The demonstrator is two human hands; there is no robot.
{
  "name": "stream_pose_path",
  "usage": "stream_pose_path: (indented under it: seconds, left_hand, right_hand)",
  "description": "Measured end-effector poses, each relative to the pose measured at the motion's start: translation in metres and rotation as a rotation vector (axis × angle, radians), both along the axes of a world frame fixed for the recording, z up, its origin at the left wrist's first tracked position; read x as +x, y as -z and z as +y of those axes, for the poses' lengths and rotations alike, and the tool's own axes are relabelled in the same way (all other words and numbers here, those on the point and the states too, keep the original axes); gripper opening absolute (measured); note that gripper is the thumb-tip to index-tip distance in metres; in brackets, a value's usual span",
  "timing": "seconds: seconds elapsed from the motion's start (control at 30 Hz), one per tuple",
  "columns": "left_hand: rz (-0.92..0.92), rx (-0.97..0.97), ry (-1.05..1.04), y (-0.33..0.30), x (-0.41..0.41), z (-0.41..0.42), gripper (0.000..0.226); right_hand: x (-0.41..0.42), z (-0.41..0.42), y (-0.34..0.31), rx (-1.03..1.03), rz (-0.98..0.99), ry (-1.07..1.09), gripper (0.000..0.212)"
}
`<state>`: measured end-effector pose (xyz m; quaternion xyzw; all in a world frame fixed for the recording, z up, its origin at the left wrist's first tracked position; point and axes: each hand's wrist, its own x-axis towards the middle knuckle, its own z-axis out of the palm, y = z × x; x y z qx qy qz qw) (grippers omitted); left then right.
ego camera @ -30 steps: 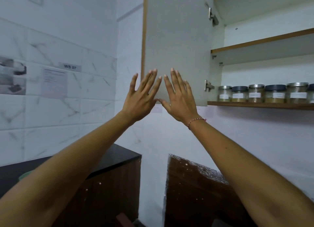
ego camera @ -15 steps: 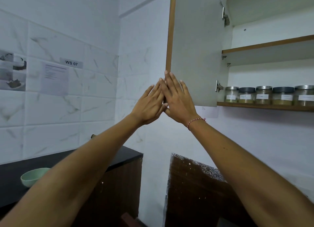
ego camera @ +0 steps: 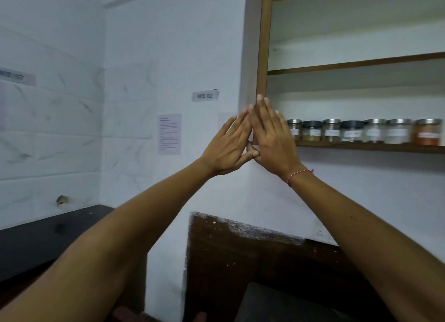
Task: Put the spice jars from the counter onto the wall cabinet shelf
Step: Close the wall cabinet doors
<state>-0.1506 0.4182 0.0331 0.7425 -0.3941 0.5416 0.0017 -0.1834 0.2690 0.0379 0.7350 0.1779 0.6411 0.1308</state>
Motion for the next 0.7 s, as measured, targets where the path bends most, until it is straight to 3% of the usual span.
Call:
stream_pose_path:
  seconds: [0.23, 0.37, 0.53, 0.7]
  left_hand:
    - [-0.065, 0.11, -0.029, -0.002, 0.007, -0.107, 0.082]
    - [0.013, 0.122, -0.053, 0.008, 0.026, -0.156, 0.082]
    - [0.05, 0.135, -0.088, 0.025, 0.056, -0.209, 0.079]
    - [0.068, 0.124, -0.121, 0.02, 0.089, -0.242, 0.077]
  right_hand:
    - [-0.018, -0.109, 0.006, 0.028, 0.158, 0.191, 0.064]
    - [-0.014, -0.155, 0.009, 0.064, 0.304, 0.347, 0.077]
    - [0.004, -0.204, 0.008, 0.187, 0.415, 0.308, 0.083]
    - [0.028, -0.231, 0.012, 0.101, 0.333, 0.43, 0.09]
